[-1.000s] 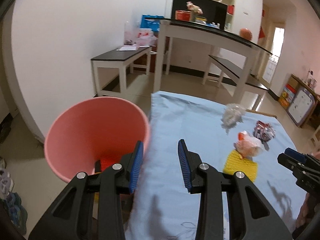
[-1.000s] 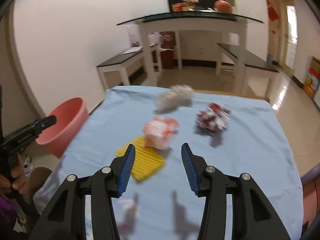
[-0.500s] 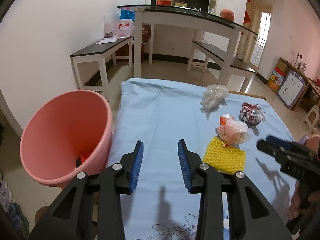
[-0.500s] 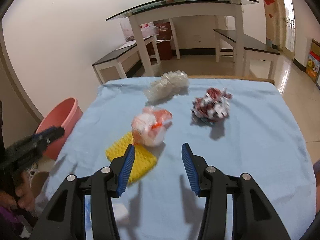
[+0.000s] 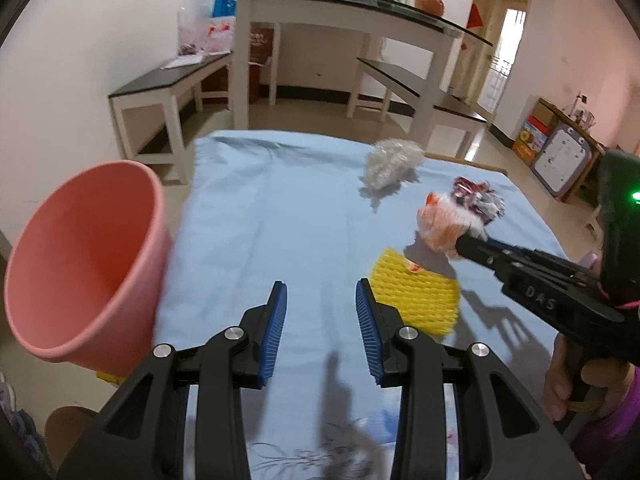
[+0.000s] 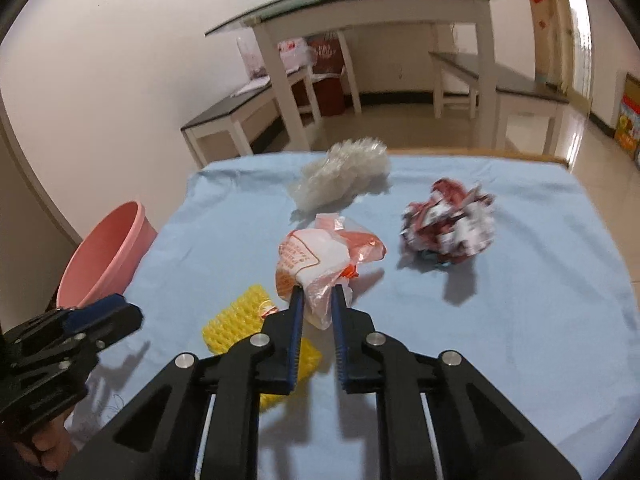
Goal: Collect trash
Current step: 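Grasp the white-and-orange plastic bag with the right tool, then grasp the yellow foam net with the left tool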
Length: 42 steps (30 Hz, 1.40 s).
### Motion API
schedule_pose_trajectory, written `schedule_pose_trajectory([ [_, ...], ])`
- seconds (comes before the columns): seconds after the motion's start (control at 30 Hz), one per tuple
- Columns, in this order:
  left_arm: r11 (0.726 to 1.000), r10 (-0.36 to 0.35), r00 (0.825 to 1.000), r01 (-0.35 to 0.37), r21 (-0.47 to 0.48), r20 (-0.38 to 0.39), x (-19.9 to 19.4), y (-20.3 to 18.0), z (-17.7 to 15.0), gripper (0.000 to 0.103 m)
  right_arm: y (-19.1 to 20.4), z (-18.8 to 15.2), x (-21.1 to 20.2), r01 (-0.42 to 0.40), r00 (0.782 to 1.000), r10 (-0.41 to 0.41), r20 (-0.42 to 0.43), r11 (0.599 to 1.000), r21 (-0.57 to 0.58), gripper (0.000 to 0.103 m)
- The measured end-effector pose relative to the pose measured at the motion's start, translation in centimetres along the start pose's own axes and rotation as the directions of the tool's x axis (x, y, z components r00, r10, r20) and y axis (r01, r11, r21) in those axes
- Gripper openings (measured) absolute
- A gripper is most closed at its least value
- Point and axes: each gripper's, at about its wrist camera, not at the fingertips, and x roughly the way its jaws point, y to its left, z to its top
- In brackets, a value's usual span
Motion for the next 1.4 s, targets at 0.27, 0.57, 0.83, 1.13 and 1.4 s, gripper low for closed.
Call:
schedule_pose_trajectory([
  [0.27, 0.981, -0.184, 0.970, 0.172, -0.088, -0.158, 2.8, -2.1, -0.6, 0.036, -2.8, -0.7, -3.6, 0.053, 0.995, -0.059, 0.076, 0.996, 0.074, 0.013],
  [0.57, 0.973, -0.178, 0.959, 0.138, -0.185, -0.222, 6.1, -4.4, 0.8, 0.042, -4.8, -1.6, -5.6, 0.055, 0.993, -0.067, 0.098, 0.992, 0.116, 0.013],
  [0.83, 1.000, -0.015, 0.987, 0.016, 0.009, -0.158, 7.0, -8.1, 1.1, 0.042, -5.2, -2.1, -6.1, 0.029, 0.993, -0.044, 0.106, 0.990, 0.138, 0.014],
  [1.13, 0.996, 0.004, 0.996, 0.004, 0.090, -0.091, 6.4, -8.9, 0.6, 0.013, -6.0, -2.2, -5.6, 0.005, 0.997, -0.020, 0.080, 0.984, 0.179, 0.014],
  [1.4, 0.988, 0.054, 0.999, -0.054, 0.142, 0.005, 5.2, -8.5, 1.2, 0.010, -5.3, -2.7, -5.2, 0.013, 0.998, -0.022, 0.062, 0.989, 0.146, 0.014],
])
